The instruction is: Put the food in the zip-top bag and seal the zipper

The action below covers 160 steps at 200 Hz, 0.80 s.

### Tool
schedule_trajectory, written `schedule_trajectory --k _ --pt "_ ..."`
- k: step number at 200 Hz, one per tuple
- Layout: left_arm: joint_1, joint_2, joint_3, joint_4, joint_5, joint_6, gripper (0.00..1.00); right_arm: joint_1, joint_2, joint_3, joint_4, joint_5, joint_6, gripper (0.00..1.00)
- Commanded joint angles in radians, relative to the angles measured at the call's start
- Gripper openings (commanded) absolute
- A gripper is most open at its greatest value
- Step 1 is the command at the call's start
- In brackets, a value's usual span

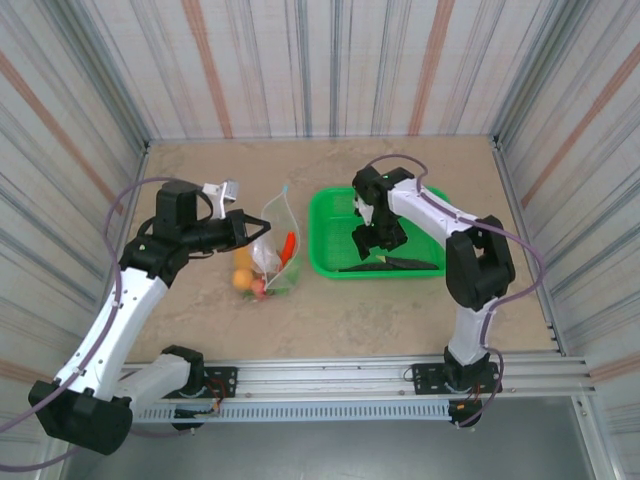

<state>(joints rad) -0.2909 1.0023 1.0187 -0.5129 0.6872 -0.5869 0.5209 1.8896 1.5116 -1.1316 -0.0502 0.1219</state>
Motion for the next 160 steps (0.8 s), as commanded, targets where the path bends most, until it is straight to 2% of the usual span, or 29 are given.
schedule_trajectory --k 1,40,98,137,160 --pt "-0.008 -0.019 -0.02 -0.011 -0.005 0.02 0.0 0.025 0.04 0.019 -0.06 0.015 -0.025 0.84" --pt "-0.007 -0.012 -0.035 0.004 0.0 0.008 0.0 0.034 0.077 -0.005 -0.057 0.035 -0.029 0.84" --pt "-0.007 0.005 -0.046 0.021 0.007 -0.004 0.0 0.055 0.148 -0.004 -0.039 0.161 -0.02 0.82" --pt "-0.007 0.016 -0.043 0.026 0.012 -0.011 0.0 0.043 0.144 -0.021 0.062 0.295 0.02 0.73" --pt "-0.007 0.021 -0.04 0.026 0.014 -0.012 0.0 0.019 0.116 -0.036 0.138 0.321 0.044 0.66"
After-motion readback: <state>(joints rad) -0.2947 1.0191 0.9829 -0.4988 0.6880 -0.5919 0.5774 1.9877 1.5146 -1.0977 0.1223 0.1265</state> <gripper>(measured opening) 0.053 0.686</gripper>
